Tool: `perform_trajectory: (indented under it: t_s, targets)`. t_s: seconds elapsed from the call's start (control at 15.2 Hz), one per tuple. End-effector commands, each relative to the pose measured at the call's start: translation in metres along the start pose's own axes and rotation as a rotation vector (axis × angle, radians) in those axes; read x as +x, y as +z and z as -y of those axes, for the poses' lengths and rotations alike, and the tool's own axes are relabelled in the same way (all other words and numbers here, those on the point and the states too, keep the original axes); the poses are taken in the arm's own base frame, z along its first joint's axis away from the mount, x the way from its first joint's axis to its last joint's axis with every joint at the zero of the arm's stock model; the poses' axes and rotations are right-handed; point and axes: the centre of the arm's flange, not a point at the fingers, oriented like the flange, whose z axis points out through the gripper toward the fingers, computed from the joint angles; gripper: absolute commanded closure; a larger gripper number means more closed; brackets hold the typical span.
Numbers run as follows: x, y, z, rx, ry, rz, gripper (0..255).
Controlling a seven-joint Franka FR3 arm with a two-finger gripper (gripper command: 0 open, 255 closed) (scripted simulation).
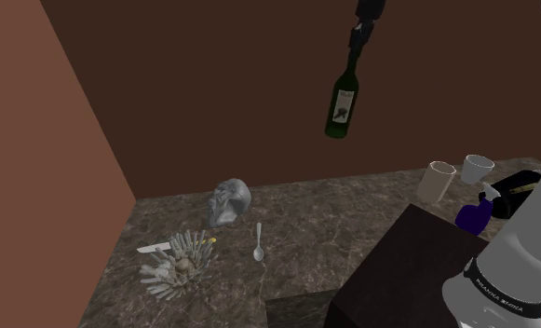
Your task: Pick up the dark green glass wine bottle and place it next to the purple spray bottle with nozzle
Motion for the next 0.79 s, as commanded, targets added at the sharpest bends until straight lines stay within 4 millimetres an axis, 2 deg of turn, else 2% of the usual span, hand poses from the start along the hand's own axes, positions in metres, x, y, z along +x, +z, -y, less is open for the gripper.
perform_trajectory:
  t_s: [0.0, 0.73]
  targets:
    - [-0.023, -0.004, -0.009, 0.0, -0.001, -0.001, 255]
    - [-0.157, -0.025, -0.061, 0.0, -0.001, -0.001, 255]
